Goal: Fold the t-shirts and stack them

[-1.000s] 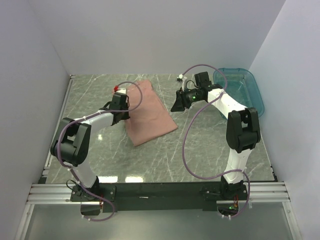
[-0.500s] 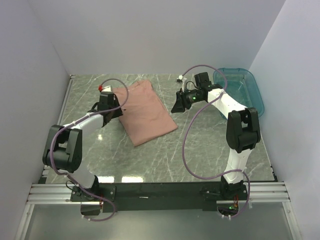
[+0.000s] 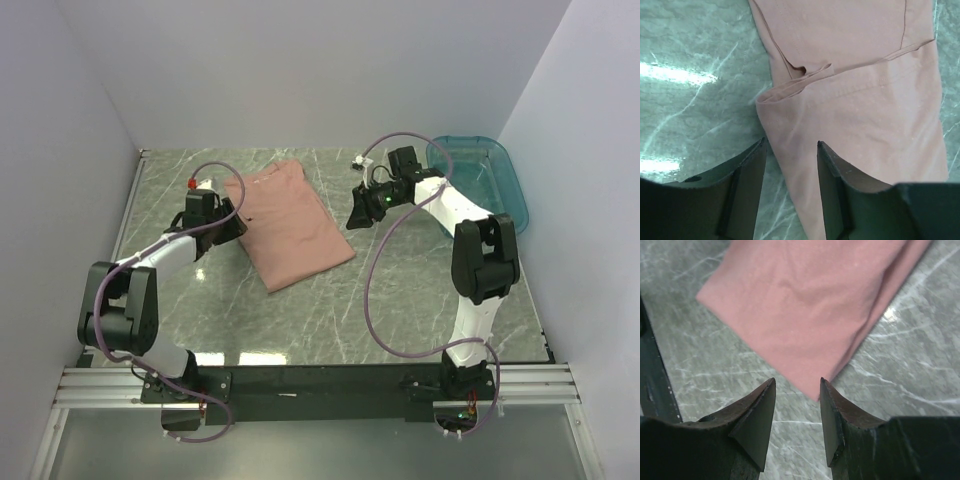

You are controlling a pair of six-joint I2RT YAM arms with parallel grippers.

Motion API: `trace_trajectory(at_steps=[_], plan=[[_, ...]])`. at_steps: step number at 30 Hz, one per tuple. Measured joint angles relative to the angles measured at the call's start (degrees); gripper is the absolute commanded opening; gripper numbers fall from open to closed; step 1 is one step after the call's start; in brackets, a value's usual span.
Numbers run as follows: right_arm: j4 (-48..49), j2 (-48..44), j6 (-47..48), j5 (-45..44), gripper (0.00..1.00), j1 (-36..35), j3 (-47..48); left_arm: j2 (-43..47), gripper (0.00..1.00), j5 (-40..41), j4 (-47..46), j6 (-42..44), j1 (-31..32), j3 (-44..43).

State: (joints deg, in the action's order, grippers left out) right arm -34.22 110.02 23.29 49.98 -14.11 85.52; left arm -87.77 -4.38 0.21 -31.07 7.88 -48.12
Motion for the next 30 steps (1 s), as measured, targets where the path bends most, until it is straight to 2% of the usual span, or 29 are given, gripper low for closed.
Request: trace_trajectory(at_steps=[6,8,11,15,17,18,19,22,30], plan=[[0.2,2.6,-3.2,-4.2,0.48,-0.9,1.9,-1.0,0.5,-0.9,0.0,-1.9,-0.7,0.0],[-0.7,5.9,-4.6,-5.8,0.48,-2.0,6.6,-1.6,0.5,-0.9,-0.1,-2.7,-1.0,0.2],[-2.1,14.7,-9.1,-8.9,0.48,-4.5,20.0,-2.1,0.51,-1.0,-0.5,-3.7,-1.3,0.9],[-2.7,23.9,-15.6,-11.5,0.5,-6.5,32.8,-3.0,0.51,-1.8,-1.3,-4.4,-1.5,1.0],[-3.2,26.7,-18.2,-12.6,0.58,-7.2,36.5,-3.8,0.5,-2.3,-1.6,-4.6,-1.6,0.9],[-3.5,28.0,-19.6,-13.1,0.58,-7.5,38.0,-4.3,0.5,-2.5,-1.7,-4.6,-1.6,0.8],[-3.5,29.1,-20.9,-13.5,0.61,-7.6,39.3,-4.9,0.5,-2.7,-1.7,-4.6,-1.7,0.6],[-3.6,30.5,-23.9,-15.0,0.61,-7.8,40.5,-6.6,0.47,-3.5,-1.9,-4.7,-1.9,0.0],[-4.0,32.9,-28.3,-17.1,0.59,-8.0,44.7,-7.8,0.45,-5.3,-2.9,-5.1,-2.5,-0.8]])
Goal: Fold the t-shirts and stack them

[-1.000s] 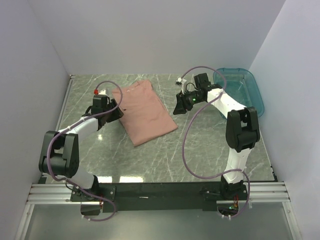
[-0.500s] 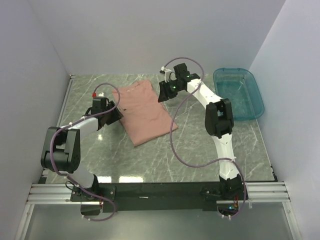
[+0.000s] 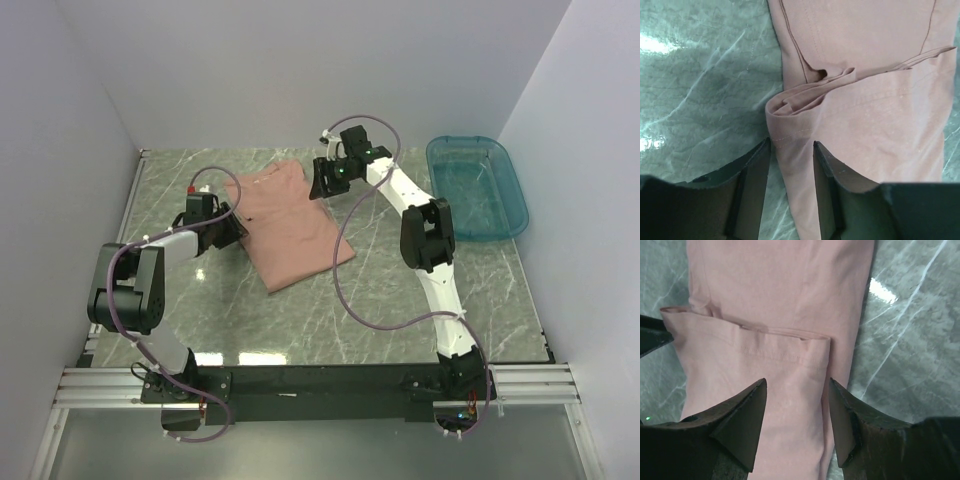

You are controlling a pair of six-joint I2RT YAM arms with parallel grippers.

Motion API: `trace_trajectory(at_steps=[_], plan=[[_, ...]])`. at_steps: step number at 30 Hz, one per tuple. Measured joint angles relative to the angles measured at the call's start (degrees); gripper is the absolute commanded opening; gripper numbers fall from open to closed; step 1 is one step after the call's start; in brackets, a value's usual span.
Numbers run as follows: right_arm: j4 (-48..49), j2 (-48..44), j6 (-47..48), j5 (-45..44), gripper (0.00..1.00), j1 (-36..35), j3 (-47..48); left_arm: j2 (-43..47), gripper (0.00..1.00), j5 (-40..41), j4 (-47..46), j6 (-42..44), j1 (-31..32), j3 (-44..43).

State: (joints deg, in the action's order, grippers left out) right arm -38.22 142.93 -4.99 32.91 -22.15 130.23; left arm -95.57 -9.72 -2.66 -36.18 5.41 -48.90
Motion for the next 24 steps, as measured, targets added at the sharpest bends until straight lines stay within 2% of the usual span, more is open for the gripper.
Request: trace_trajectory(at_steps=[8,14,22,24], plan=[[-0.8,2.1,-2.0,-1.0,0.54,-0.3,0.8,-1.8,0.44,-1.2,-0.2,-0.1,-0.2,-1.1],[-0.8,2.3,-2.9,-1.0,0.47,-0.4,0.9,-3.1,0.42,-1.5,-0.1,-0.1,-0.3,-1.9],[-0.9,4.7,-3.5,-1.0,0.46,-0.4,2.0,-4.1,0.31,-1.9,-0.2,-0.2,-0.4,-3.2],[-0.9,5.6,-3.7,-1.0,0.42,-0.4,2.6,-4.1,0.27,-2.2,-0.2,-0.3,-0.4,-3.2]])
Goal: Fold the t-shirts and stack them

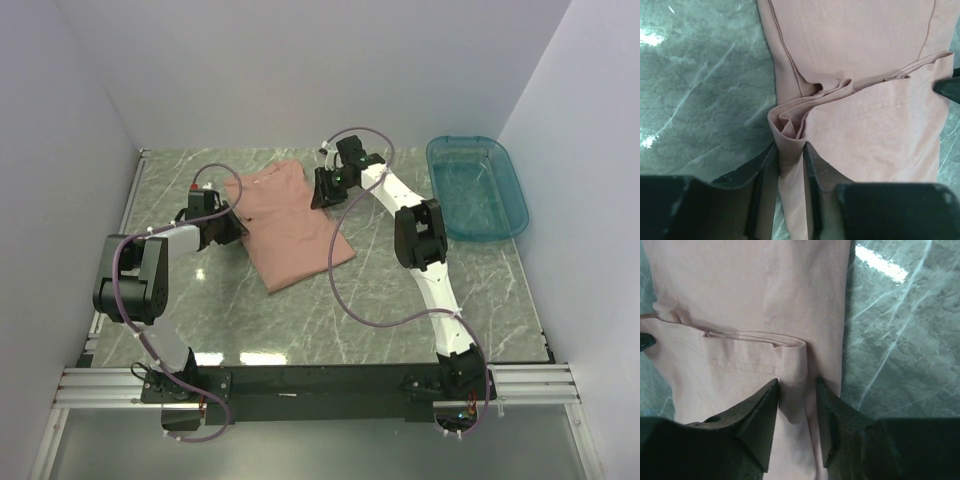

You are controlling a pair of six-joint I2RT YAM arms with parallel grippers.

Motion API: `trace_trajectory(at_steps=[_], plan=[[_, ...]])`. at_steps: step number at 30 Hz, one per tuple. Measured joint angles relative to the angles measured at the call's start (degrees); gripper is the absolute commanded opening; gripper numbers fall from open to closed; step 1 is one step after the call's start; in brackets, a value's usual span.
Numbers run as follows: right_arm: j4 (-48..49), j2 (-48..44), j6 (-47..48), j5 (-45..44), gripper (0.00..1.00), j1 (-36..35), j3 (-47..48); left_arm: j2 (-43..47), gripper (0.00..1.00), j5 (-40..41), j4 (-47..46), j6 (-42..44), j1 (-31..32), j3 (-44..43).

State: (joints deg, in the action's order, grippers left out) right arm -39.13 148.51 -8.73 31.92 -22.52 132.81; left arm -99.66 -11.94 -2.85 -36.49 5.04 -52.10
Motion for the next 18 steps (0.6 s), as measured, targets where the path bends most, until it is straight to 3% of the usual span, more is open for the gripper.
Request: trace_trajectory(at_steps=[1,2,8,12,18], plan=[[0.0,0.2,-0.2,0.2,0.38,0.0,0.0,0.0,0.26,-0.2,0.0,0.0,0.0,0.0],[0.0,0.3,-0.3,0.2,0.27,0.0,0.0,0.0,0.25,-0.3,-0.1,0.0,0.0,0.0],[0.0,0.3,-0.5,0.7,0.0,0.0,0.3,-0.3,0.1,-1.8,-1.1,0.0,0.0,-0.5],[0.1,0.2,-0.6,0.9,0.0,0.3,0.2,-0.5,0.01,-2.8,-1.4,0.0,-0.2,-0.7],[1.1,-0.9,-0.6,2.4,0.0,1.5,-2.5,-0.7,0.0,-4.7,-2.5,0.3,-0.7,-1.1]])
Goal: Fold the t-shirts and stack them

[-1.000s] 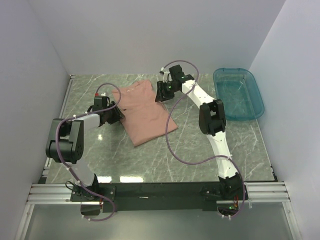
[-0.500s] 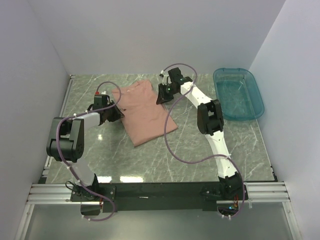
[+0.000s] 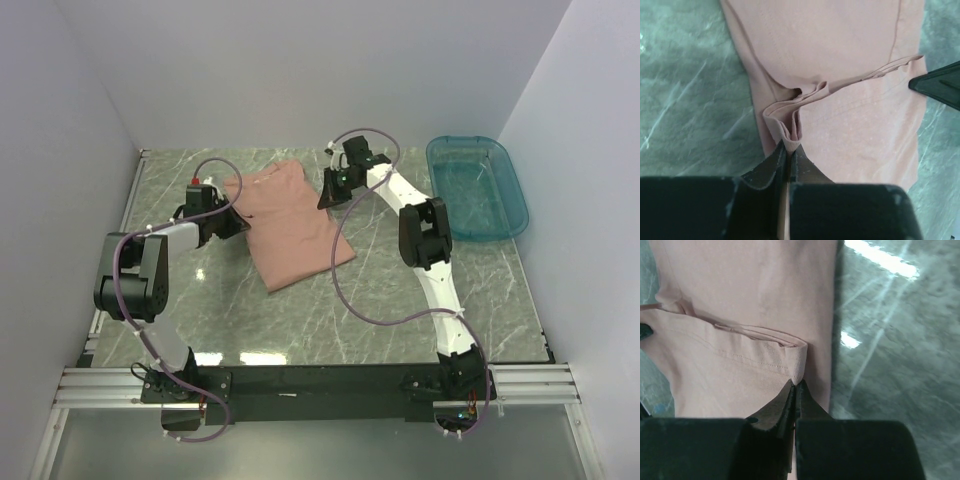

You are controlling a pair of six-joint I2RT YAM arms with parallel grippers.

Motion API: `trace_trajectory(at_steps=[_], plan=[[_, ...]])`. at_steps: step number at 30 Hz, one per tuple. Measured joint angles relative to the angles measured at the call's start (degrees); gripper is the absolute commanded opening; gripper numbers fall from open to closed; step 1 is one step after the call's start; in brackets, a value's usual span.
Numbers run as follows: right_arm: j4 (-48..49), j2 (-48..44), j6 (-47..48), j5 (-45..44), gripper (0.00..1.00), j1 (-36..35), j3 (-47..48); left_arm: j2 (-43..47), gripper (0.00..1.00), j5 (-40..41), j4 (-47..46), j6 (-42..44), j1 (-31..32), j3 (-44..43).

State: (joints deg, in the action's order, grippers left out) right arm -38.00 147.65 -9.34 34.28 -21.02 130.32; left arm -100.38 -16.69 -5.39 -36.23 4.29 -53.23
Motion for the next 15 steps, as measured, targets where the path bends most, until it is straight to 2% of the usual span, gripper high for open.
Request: trace_trajectory(at_steps=[10,11,15], plan=[[1.4,-3.9,0.3,1.7,0.0,2.0,-4.4,-1.2,0.01,-3.0,-2.2,0.6,-0.2,-1.1],[1.6,-4.2,0.4,1.9,0.05,2.0,-4.4,-1.4,0.01,-3.0,-2.2,0.6,-0.2,-1.1],[1.7,-4.4,0.9,2.9,0.1,2.0,-4.2,-2.6,0.02,-2.9,-2.2,0.6,-0.6,-1.1]])
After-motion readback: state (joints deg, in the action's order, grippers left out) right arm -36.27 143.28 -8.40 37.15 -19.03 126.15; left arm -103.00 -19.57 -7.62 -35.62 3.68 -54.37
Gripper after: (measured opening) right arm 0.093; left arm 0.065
